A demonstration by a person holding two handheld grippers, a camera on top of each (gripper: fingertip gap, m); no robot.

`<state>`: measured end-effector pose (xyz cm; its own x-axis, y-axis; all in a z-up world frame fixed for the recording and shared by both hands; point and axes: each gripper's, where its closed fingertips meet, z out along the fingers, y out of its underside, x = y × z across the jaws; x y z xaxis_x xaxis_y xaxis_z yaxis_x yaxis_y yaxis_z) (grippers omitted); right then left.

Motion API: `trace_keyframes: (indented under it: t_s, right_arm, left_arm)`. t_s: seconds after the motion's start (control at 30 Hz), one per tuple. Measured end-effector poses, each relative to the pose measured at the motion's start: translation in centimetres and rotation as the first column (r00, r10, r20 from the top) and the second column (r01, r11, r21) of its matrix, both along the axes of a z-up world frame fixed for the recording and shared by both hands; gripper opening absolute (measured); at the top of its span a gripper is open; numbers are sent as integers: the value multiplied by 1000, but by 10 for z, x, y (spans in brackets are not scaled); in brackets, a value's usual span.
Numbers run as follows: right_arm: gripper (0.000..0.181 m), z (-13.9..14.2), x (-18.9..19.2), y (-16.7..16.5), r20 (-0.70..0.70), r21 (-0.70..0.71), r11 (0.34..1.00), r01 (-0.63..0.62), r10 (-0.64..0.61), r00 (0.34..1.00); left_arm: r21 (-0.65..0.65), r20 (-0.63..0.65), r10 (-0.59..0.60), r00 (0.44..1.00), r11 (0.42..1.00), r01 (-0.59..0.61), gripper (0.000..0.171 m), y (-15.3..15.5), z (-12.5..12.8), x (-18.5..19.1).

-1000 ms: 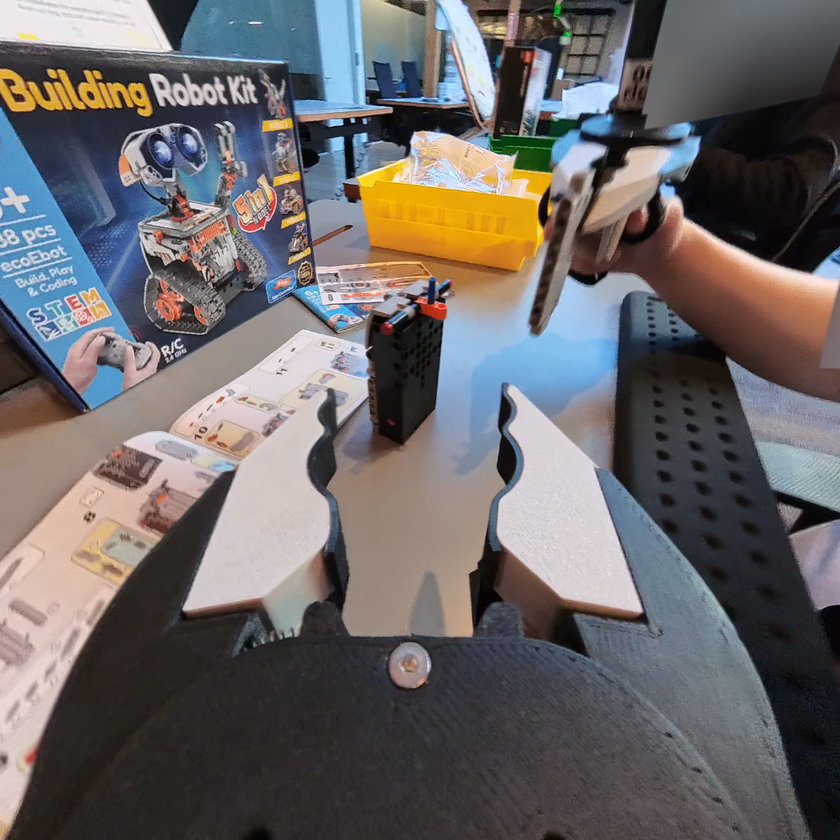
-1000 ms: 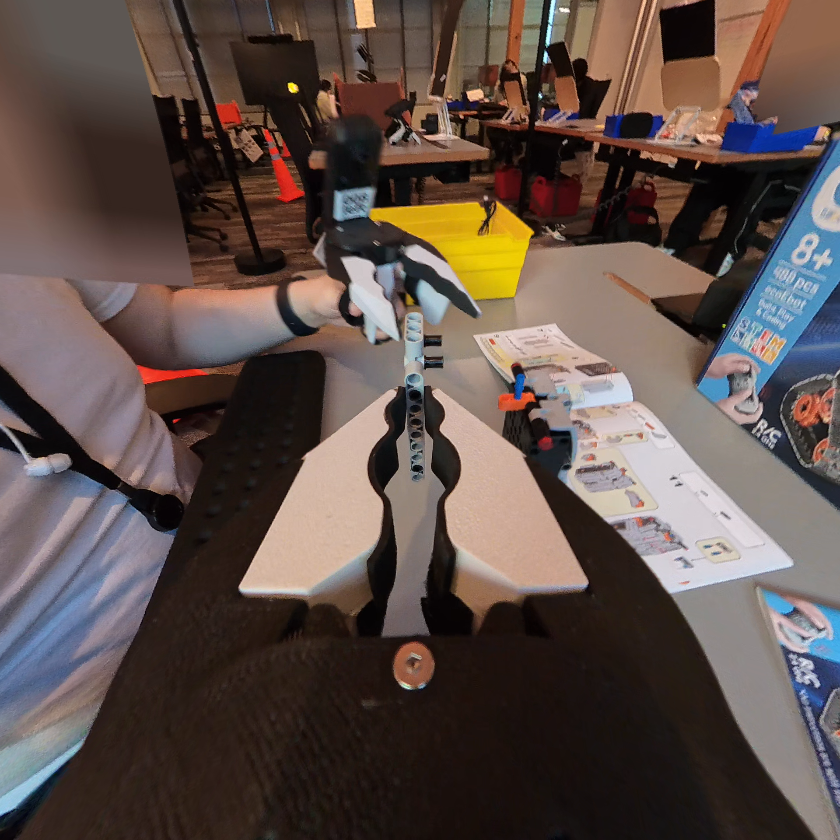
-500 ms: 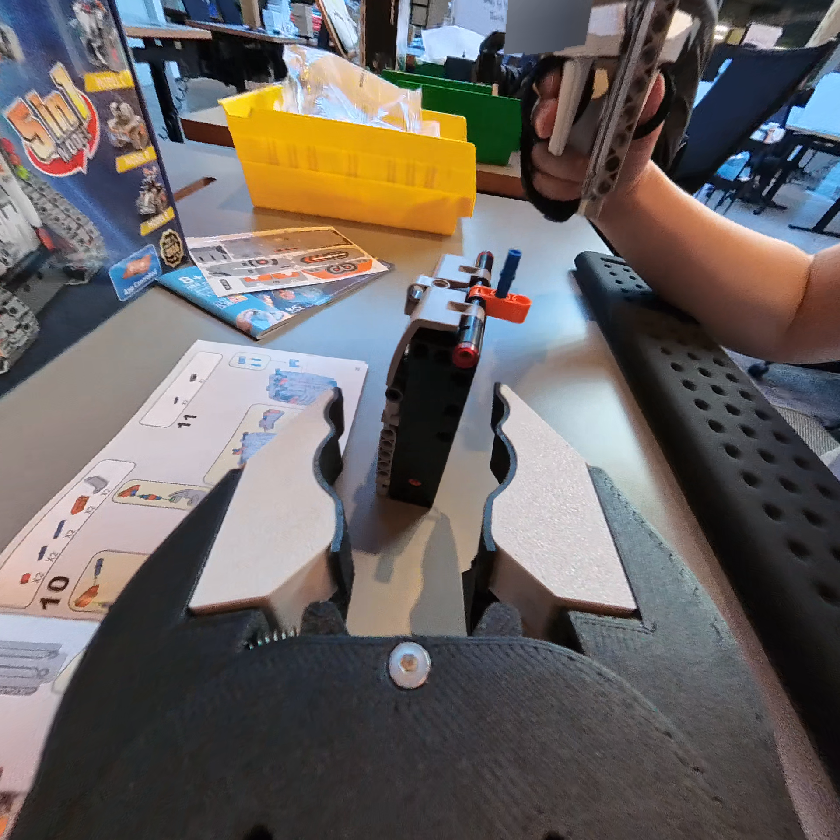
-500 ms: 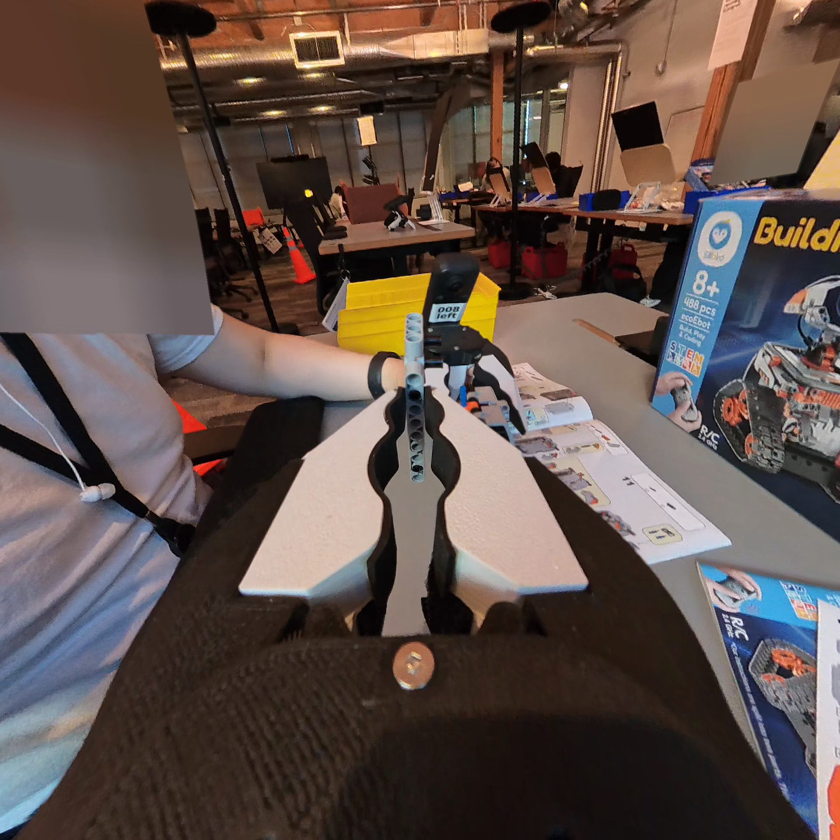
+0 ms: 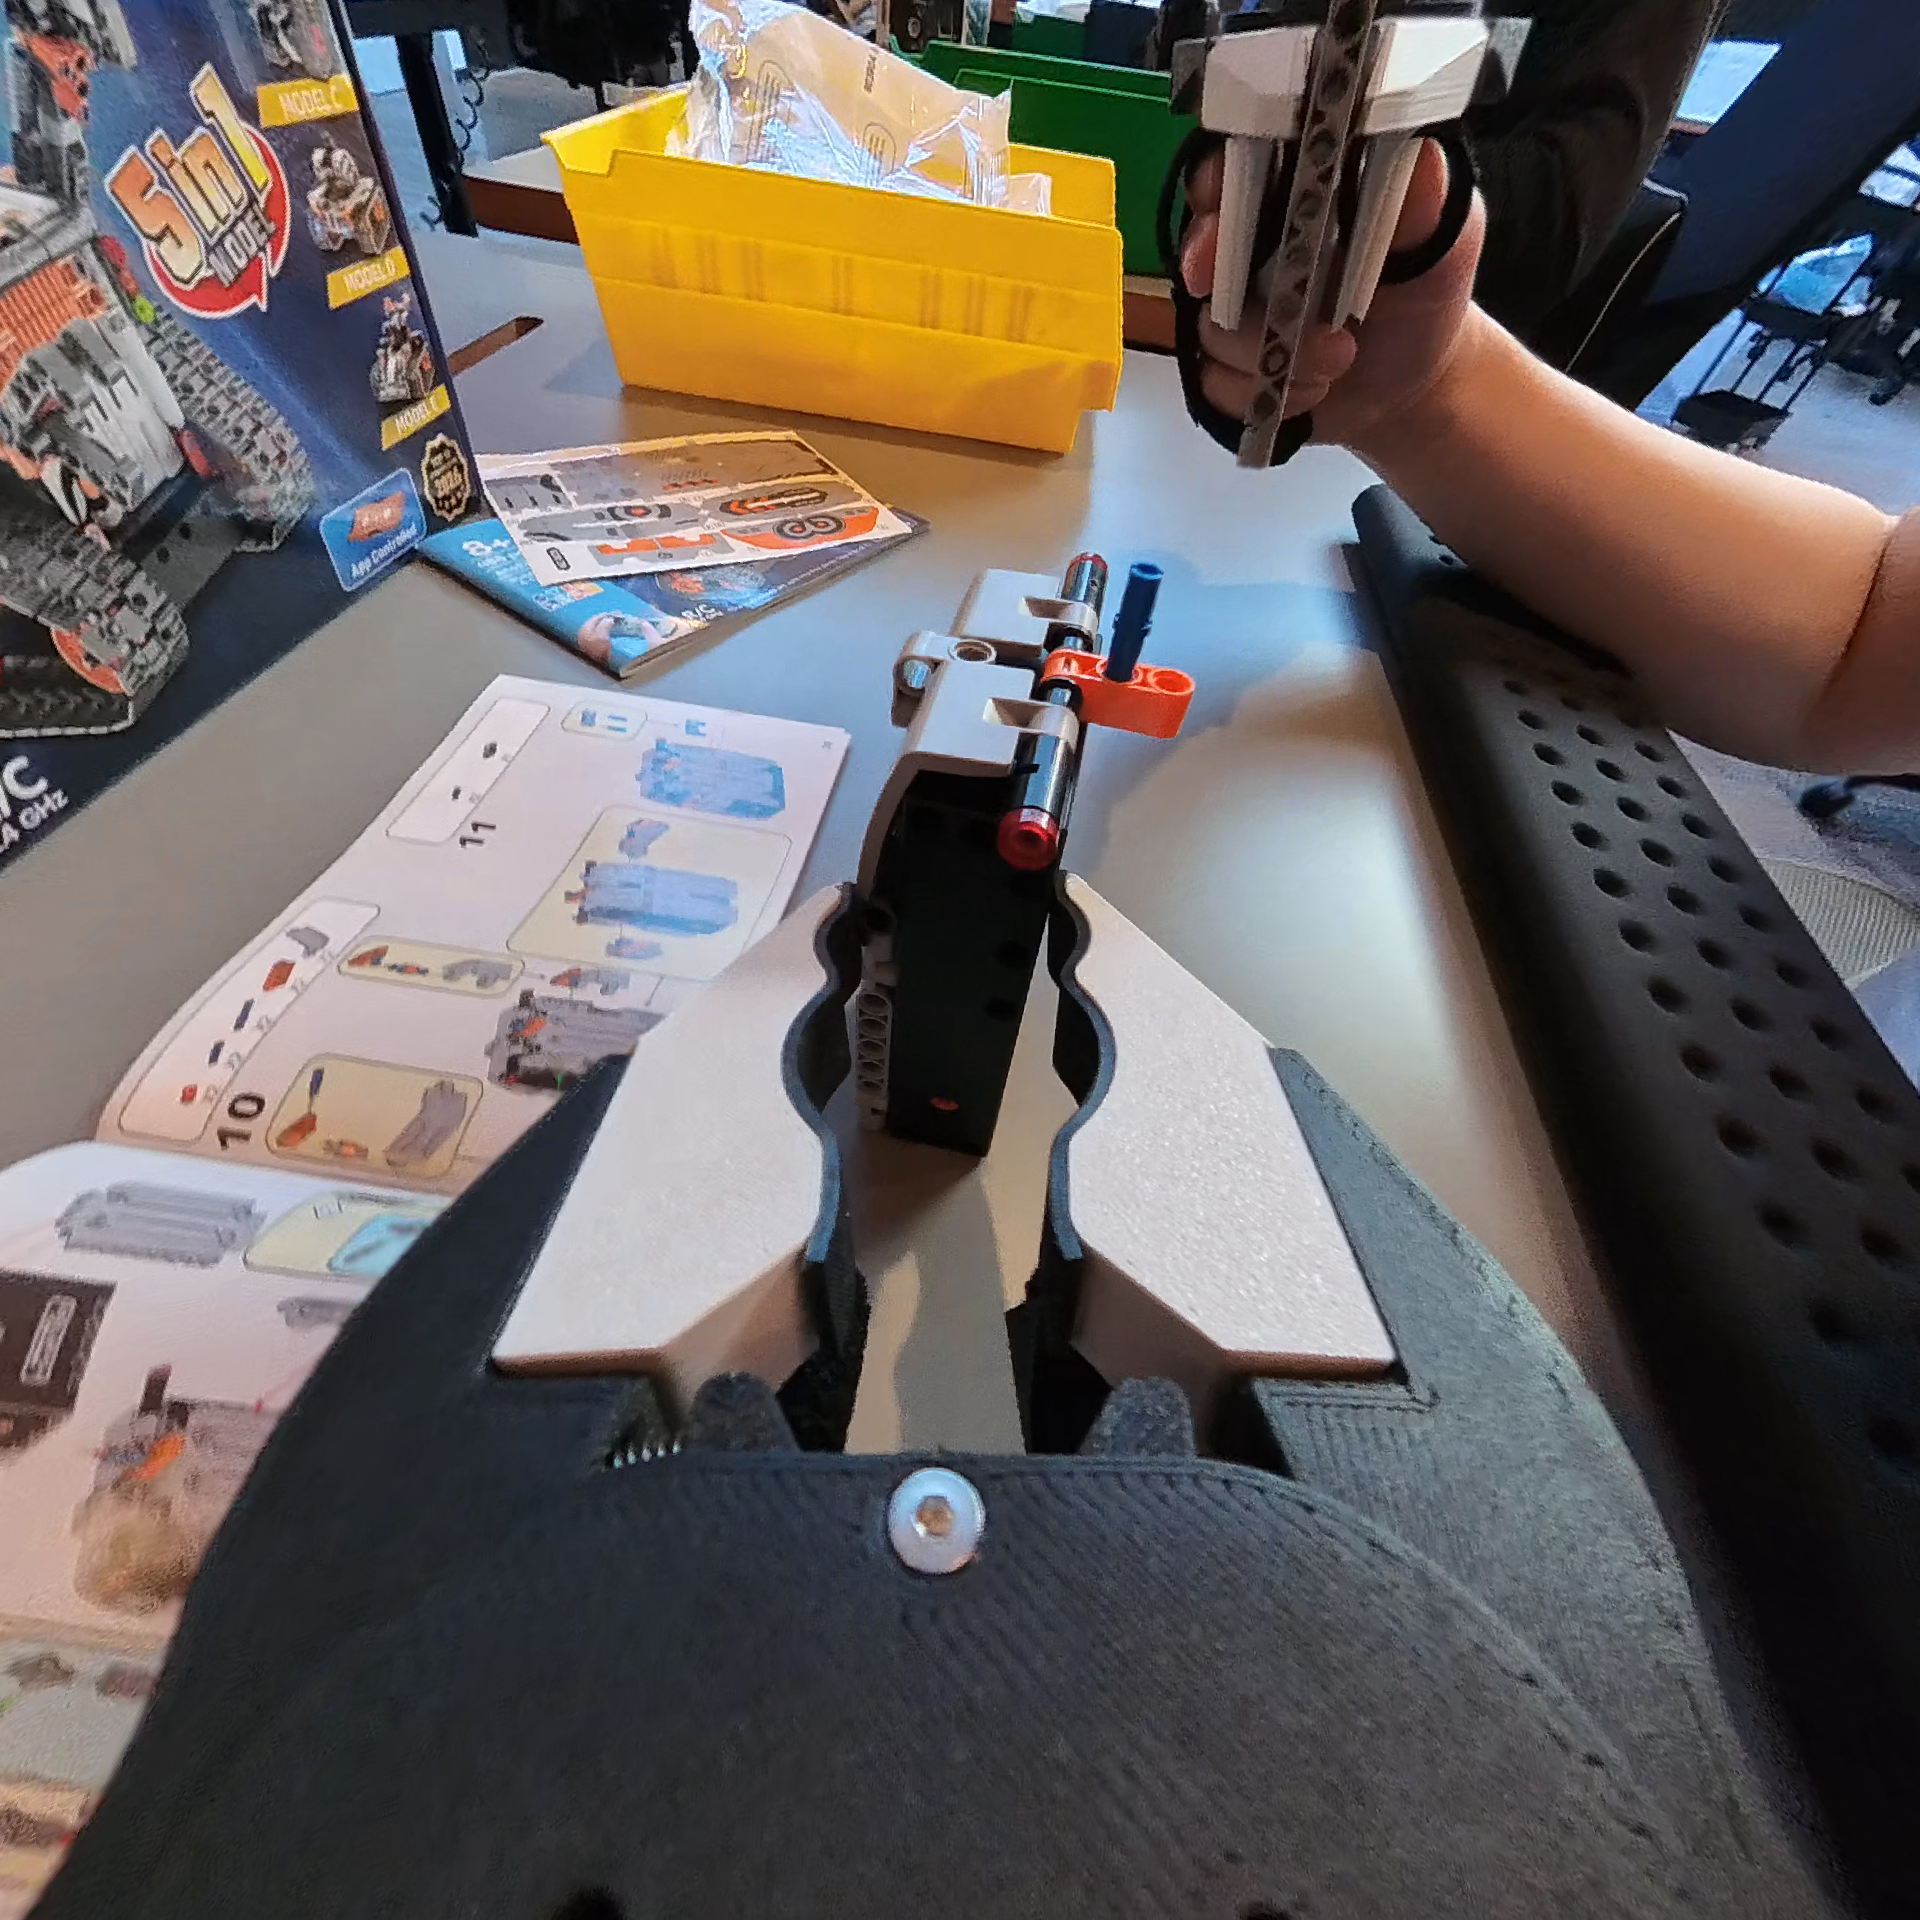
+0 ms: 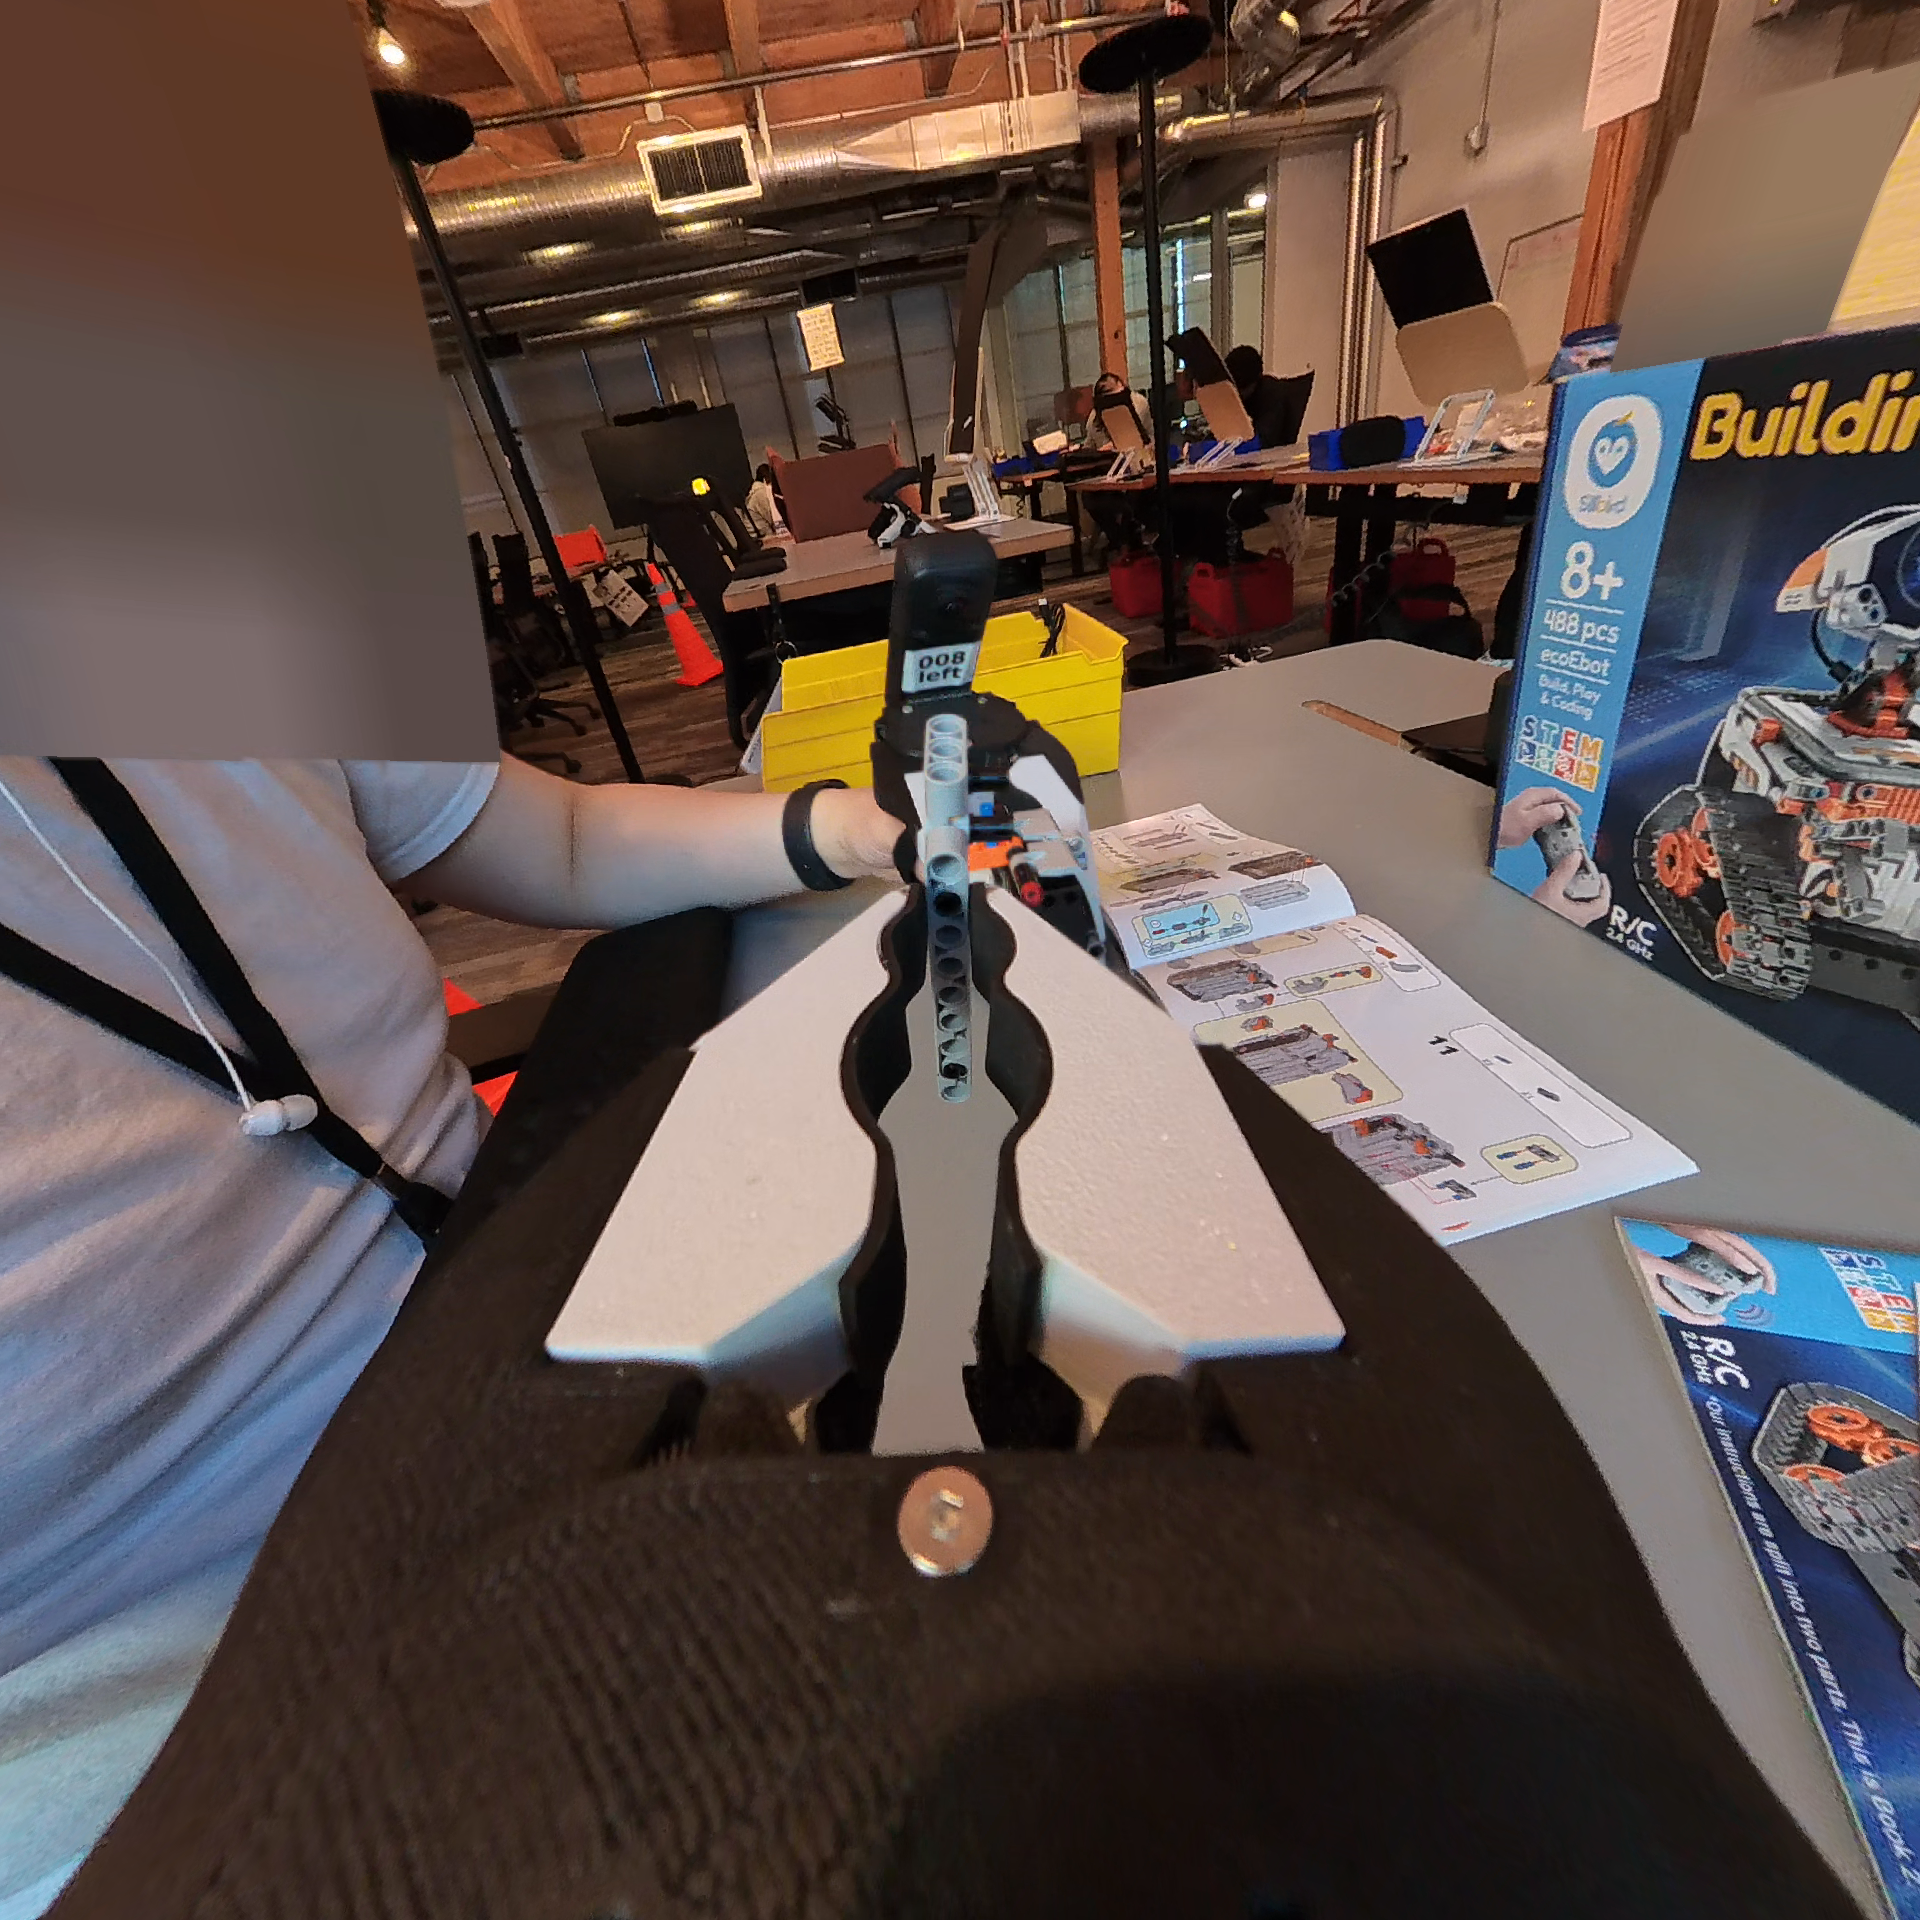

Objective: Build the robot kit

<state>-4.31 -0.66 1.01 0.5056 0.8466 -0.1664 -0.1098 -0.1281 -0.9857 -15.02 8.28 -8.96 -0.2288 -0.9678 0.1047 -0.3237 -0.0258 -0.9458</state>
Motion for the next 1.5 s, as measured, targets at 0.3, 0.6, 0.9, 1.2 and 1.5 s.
trace_keyframes:
  t_s: [0.3, 0.6, 0.9, 1.2, 1.5]
  right_arm:
    - [6, -17, -14, 2, 58, -47, 998, -29, 32, 998]
    - [6, -19, -13, 3, 46, -57, 998, -26, 29, 999]
    - [6, -20, -14, 28, 219, -24, 998, 49, -43, 975]
    - [6, 3, 10, 80, 116, 99, 960, 262, -273, 955]
    - [6, -30, 21, 75, 159, 82, 969, 235, -246, 956]
  left_arm:
    - [-14, 27, 23, 999, 1000, -23, 36, -1, 1, -6]
    - [-16, 13, 56, 998, 998, -56, 56, 4, 3, -13]
    - [203, 128, 394, 910, 888, -413, 79, 66, 62, -85]
    - [114, 343, 571, 746, 763, -636, 98, 120, 117, -118]
    - [52, 296, 597, 746, 769, -637, 101, 124, 69, -111]
